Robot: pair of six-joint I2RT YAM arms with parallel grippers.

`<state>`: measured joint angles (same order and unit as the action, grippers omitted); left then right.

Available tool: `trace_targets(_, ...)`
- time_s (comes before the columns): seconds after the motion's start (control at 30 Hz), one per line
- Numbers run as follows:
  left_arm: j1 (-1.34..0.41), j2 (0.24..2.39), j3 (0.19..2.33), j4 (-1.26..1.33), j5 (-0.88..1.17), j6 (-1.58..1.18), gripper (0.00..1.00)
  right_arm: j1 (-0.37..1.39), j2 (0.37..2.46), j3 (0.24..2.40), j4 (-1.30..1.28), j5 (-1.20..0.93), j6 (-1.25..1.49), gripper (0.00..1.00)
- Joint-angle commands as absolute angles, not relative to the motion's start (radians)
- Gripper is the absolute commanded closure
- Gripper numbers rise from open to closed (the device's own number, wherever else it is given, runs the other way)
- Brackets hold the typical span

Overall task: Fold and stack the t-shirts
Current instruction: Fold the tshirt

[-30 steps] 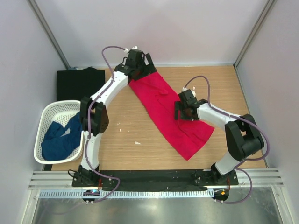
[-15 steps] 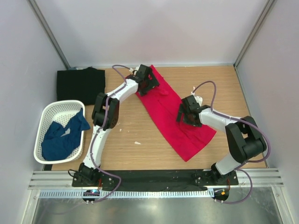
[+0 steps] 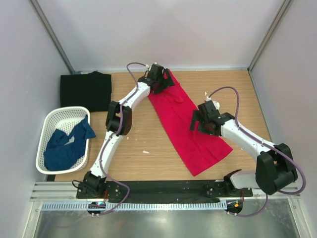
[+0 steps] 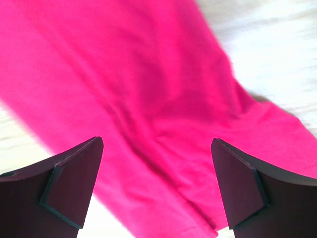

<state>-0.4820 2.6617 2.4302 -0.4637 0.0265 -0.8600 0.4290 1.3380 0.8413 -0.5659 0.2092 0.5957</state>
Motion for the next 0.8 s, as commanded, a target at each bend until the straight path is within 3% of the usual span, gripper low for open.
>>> trace_targets(0.0, -0.472, 2.694, 2.453, -0.465, 0.098, -0.813, 0.06, 0.452, 1.281, 0.945, -0.595, 0.161, 0.525, 0.03)
trace_targets(0.23, -0.462, 2.721, 2.460, -0.422, 0.077, -0.969, 0.05, 0.459, 1.318, 0.839, -0.643, 0.184, 0.592, 0.01)
trace_targets(0.77, -0.433, 2.819, 2.513, -0.197, 0.121, -1.209, 0.06, 0.462, 1.327, 0.612, -0.451, 0.080, 0.713, 0.00)
